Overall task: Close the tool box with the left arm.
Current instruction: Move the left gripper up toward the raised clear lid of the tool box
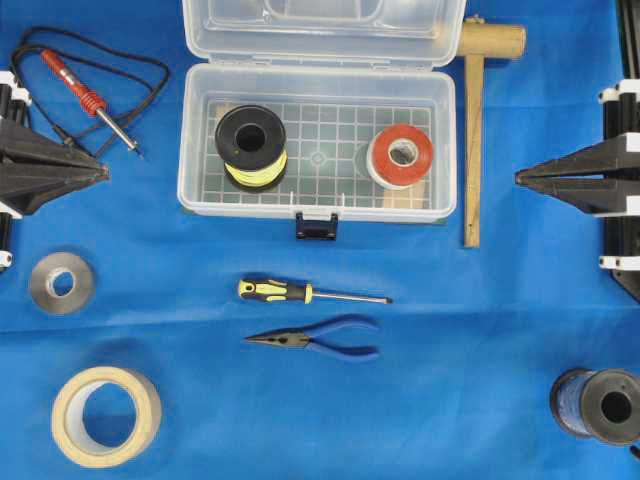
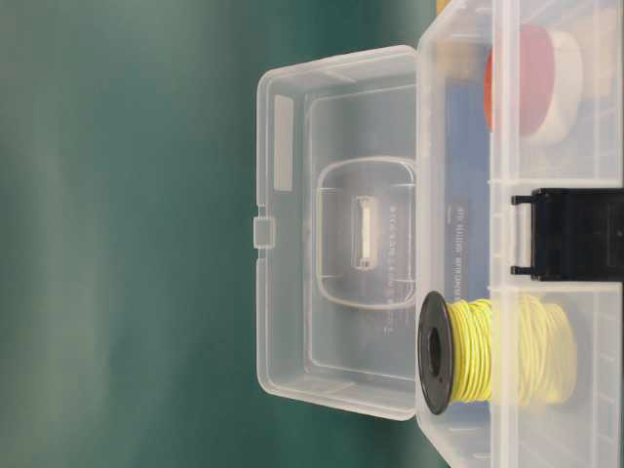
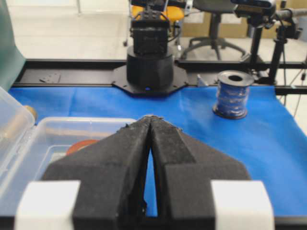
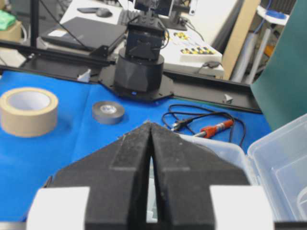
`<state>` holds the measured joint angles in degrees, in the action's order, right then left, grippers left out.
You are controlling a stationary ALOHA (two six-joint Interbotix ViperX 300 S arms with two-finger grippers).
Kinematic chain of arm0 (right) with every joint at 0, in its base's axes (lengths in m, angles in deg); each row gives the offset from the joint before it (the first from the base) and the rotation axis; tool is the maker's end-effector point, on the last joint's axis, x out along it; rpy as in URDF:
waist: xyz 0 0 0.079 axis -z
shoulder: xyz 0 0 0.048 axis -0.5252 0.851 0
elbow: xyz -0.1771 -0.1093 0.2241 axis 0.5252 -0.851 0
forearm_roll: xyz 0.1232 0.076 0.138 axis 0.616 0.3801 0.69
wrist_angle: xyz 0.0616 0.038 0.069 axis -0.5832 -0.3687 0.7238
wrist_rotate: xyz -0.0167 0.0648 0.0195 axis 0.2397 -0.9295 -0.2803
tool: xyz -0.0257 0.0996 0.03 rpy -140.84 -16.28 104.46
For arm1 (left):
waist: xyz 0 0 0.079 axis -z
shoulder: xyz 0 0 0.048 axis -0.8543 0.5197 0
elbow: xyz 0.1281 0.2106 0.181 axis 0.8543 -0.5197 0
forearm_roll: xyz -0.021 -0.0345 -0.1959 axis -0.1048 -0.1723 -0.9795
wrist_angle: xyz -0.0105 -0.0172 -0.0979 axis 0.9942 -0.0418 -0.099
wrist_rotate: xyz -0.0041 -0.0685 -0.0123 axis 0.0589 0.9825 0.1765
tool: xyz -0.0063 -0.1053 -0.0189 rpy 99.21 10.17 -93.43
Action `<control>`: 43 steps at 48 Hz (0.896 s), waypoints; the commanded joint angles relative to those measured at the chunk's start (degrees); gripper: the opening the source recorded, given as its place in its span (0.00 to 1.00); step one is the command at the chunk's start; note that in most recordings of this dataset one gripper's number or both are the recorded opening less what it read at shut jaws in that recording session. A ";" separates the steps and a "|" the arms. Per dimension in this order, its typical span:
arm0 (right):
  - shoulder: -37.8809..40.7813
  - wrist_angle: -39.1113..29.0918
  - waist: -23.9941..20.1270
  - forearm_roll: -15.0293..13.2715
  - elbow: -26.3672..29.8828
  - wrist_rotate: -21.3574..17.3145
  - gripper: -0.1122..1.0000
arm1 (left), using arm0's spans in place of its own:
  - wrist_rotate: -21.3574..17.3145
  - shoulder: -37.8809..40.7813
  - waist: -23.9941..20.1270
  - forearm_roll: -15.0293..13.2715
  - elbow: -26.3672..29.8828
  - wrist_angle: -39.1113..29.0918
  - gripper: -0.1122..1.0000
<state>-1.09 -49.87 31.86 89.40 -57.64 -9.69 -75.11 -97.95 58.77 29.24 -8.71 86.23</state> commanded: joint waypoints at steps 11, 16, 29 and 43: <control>0.35 -3.78 2.02 0.09 3.96 0.26 0.10 | -3.69 1.14 -3.78 -1.76 3.60 1.05 0.10; 0.44 -4.39 2.29 0.00 3.96 0.18 0.10 | -4.48 2.02 -6.33 -1.76 5.10 1.14 0.10; 0.62 -5.10 2.46 0.09 3.87 0.26 0.10 | -6.86 7.91 -18.81 -1.76 10.37 0.79 0.15; 0.62 -7.12 2.55 0.00 3.87 0.26 0.10 | -9.84 19.95 -28.04 -1.67 21.97 -6.68 0.85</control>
<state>-0.92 -56.90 34.32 89.31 -55.27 -9.51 -83.54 -80.72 32.23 27.65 8.69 81.83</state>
